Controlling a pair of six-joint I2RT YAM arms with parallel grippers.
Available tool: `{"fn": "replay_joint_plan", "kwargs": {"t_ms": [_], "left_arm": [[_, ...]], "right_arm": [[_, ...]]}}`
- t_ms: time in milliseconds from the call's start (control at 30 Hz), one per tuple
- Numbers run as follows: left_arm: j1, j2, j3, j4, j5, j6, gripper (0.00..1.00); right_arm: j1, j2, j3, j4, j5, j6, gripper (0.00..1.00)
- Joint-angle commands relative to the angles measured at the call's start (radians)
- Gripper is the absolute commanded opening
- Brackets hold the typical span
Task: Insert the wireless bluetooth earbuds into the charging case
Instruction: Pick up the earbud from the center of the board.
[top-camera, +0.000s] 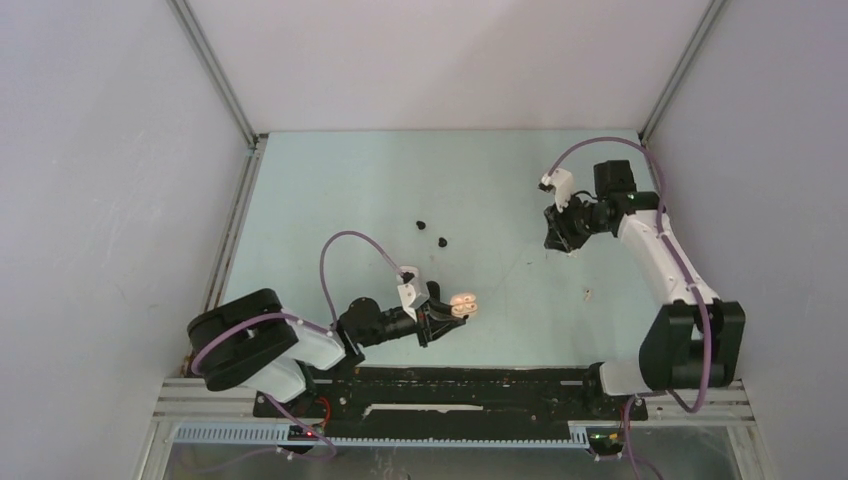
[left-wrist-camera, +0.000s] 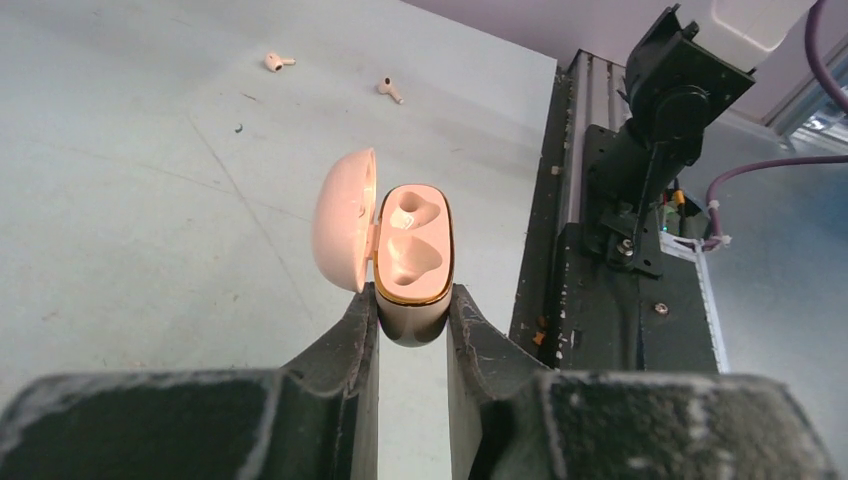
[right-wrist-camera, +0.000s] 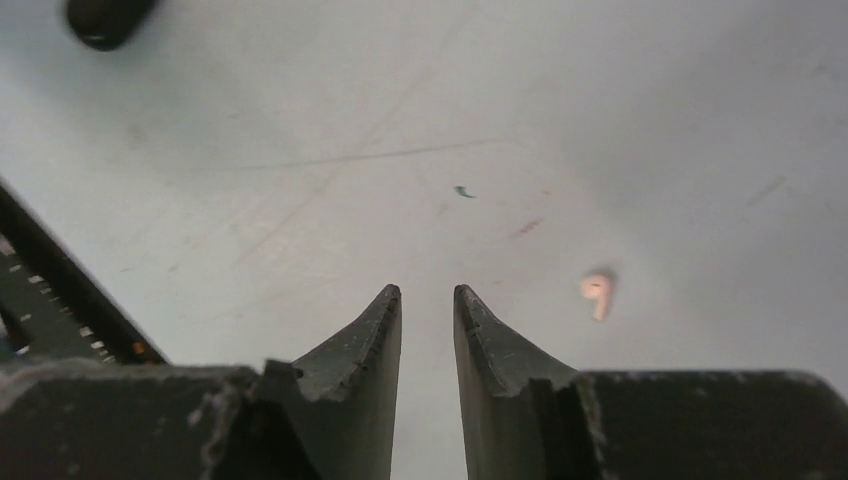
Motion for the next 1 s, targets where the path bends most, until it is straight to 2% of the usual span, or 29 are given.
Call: {"fn": "replay_joint_plan", "kwargs": {"t_ms": [0,67,233,433,967], "left_arm": [[0.026,-0.005,-0.011,0.151,0.094,-0.054,0.00],[0.026,-0.033,-0.006,0.096,0.086,-0.035,0.00],[0.026,-0.060,-0.012,0.083,0.084,-0.031,0.00],[0.026,-0.058,-0.008,0.078,0.097,-0.034,0.00],[0.026,-0.053,-0.002,0.065,0.107,-0.031,0.01]], "right_arm": [[0.013,0.114,0.112,0.065,0.224,0.024,0.28],[0.026,0.179,0.152,0.054,0.290,0.023,0.29],[0.047,0.328,0.220,0.031,0.443,0.044,0.35],[0.055,0.439,0.265,0.026,0.551,0.084,0.39],[0.052,0.572,0.319,-0.032,0.609,0.105,0.43]]}}
